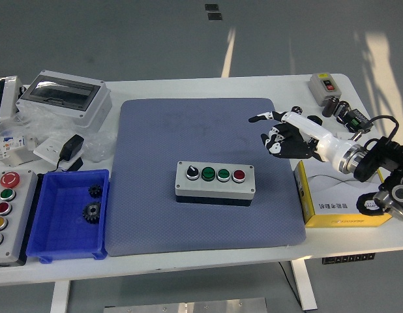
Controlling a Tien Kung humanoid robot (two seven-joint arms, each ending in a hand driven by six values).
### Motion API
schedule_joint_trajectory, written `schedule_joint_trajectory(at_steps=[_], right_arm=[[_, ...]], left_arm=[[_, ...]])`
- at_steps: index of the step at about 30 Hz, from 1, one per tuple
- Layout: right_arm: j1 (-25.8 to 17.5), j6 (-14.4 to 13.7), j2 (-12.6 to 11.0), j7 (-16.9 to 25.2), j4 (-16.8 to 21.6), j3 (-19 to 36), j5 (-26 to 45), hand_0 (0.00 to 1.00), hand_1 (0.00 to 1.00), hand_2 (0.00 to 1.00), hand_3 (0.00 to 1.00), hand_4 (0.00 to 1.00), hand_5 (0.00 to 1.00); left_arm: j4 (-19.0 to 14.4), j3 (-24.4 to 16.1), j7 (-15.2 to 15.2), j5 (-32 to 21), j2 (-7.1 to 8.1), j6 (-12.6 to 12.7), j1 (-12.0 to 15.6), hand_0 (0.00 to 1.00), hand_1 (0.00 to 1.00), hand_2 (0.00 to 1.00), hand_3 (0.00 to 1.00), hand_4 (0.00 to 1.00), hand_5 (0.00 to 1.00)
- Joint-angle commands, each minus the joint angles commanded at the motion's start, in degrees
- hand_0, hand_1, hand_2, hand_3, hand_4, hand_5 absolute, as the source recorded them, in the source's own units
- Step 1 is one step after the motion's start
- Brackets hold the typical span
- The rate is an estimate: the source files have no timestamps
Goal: Pick up the button,place it on the desk,press the button,press the button
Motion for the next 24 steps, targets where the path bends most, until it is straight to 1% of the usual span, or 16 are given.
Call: schedule_joint_trajectory(at_steps=[1,2,3,7,8,10,12,13,14,16,19,20,24], right_arm=[[-1.2,-2.41,1.5,1.88,-1.23,1.13,-0.22,0.034,0.16,0.267,0.798,0.332,0.002],[-2.14,-4.47,2.76,3.48,-2.21,1.93,-0.54,0.024,0.167,0.281,0.8,0.388,0.111],[-3.21,-7.56,4.65,5.98,-3.64,2.66,-0.81,0.024,0.167,0.281,0.8,0.388,0.111],[-5.45,-14.74,9.37,12.51,-6.33,3.18,1.82,0.024,0.167,0.281,0.8,0.388,0.111],[-6.04,-16.21,10.43,14.12,-6.69,3.34,2.82,0.136,0.291,0.466,0.76,0.528,0.176],[-7.37,-19.11,12.74,17.53,-7.2,3.97,5.08,0.136,0.291,0.466,0.76,0.528,0.176],[-8.54,-21.26,14.41,20.65,-7.48,4.78,7.3,0.136,0.291,0.466,0.76,0.528,0.176],[-9.01,-21.92,14.98,22.2,-7.58,5.15,8.35,0.136,0.291,0.466,0.76,0.528,0.176],[-9.37,-22.26,15.3,23.45,-7.65,5.47,9.21,0.656,0.738,0.753,0.833,0.752,0.498],[-9.87,-22.68,15.52,26.01,-7.82,6.02,10.59,0.656,0.738,0.753,0.833,0.752,0.498],[-10.27,-22.92,15.36,28.28,-8.13,6.73,11.87,0.656,0.738,0.753,0.833,0.752,0.498],[-10.37,-22.96,15.32,28.59,-8.23,6.94,12.14,0.818,0.826,0.833,0.846,0.853,0.742],[-10.92,-23.07,15.61,29.21,-8.47,7.92,12.75,0.818,0.826,0.833,0.846,0.853,0.742]], left_arm=[[0.0,-0.01,0.01,0.01,-0.14,0.01,0.07,0.616,0.559,0.545,0.594,0.583,0.181],[0.0,-0.04,0.04,0.05,-0.25,0.02,0.11,0.617,0.558,0.545,0.594,0.584,0.181],[0.0,-0.12,0.07,0.18,-0.42,0.02,0.15,0.617,0.558,0.545,0.594,0.584,0.181],[0.0,-0.59,0.05,0.8,-0.75,0.03,0.05,0.617,0.558,0.545,0.594,0.584,0.181],[0.0,-0.68,0.02,0.94,-0.83,0.02,-0.01,0.617,0.56,0.546,0.595,0.585,0.181],[0.0,-0.8,0.0,1.26,-1.02,-0.01,-0.15,0.617,0.56,0.546,0.595,0.585,0.181],[0.0,-0.84,-0.02,1.58,-1.19,-0.08,-0.32,0.617,0.56,0.546,0.595,0.585,0.181],[0.0,-0.77,-0.09,1.61,-1.23,-0.12,-0.39,0.617,0.56,0.546,0.595,0.585,0.181],[0.0,-0.64,-0.24,1.58,-1.24,-0.18,-0.48,0.617,0.561,0.545,0.595,0.585,0.182],[0.0,-0.27,-0.61,1.38,-1.21,-0.31,-0.69,0.617,0.561,0.545,0.595,0.585,0.182],[0.0,-0.06,-0.98,1.43,-1.06,-0.44,-1.15,0.617,0.561,0.545,0.595,0.585,0.182],[0.0,0.03,-1.09,1.42,-0.99,-0.48,-1.29,0.617,0.563,0.548,0.597,0.588,0.185],[0.0,0.14,-1.35,1.69,-0.58,-0.58,-1.86,0.617,0.563,0.548,0.597,0.588,0.185]])
